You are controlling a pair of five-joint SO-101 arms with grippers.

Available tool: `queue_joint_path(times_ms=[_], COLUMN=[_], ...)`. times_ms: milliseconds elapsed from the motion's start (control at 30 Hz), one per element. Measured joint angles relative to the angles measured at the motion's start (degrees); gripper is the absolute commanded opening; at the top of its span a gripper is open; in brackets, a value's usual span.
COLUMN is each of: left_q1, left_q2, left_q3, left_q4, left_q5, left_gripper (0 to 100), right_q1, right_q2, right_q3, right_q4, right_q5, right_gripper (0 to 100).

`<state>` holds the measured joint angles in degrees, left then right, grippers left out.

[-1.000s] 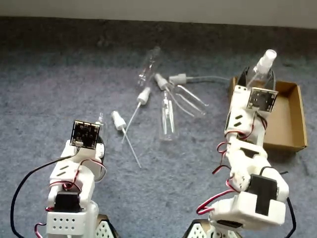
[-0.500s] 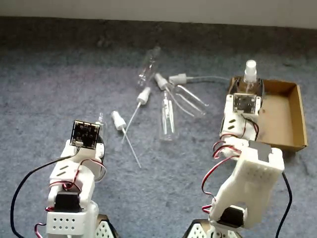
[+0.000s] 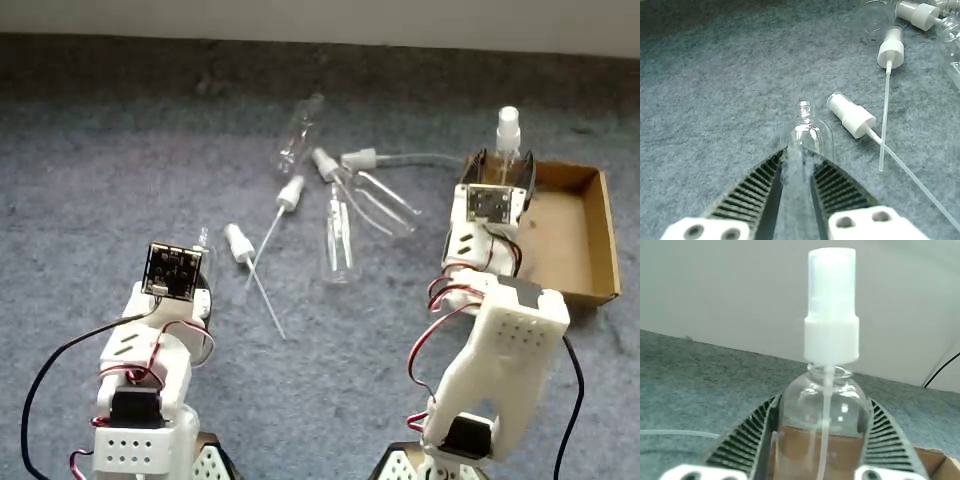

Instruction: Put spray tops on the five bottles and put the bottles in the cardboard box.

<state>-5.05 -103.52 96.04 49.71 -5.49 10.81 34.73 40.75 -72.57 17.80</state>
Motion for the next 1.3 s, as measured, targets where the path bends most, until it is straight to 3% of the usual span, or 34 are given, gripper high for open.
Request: queue_joint_path(times_ms=[633, 800, 1133, 1300], left_q1=[0.00, 0.00, 0.00, 0.00], left_q2=[0.00, 0.00, 0.00, 0.00], left_q3=[0.00, 0.00, 0.00, 0.00], left_q4=[0.00, 0.00, 0.00, 0.00], left_q5=[0.00, 0.00, 0.00, 0.00], left_gripper=[0, 0, 0, 0], right_q1=[1.67, 3.08, 3.78, 3.78], right_q2=[0.88, 0.88, 0.88, 0.88], right_q3=[4.40, 4.40, 4.48, 4.48], right_q4=[-8.00, -8.09, -8.09, -8.09], right_q5=[0.09, -1.14, -4.22, -4.22], right_gripper=[20.0, 26.0, 26.2, 33.8])
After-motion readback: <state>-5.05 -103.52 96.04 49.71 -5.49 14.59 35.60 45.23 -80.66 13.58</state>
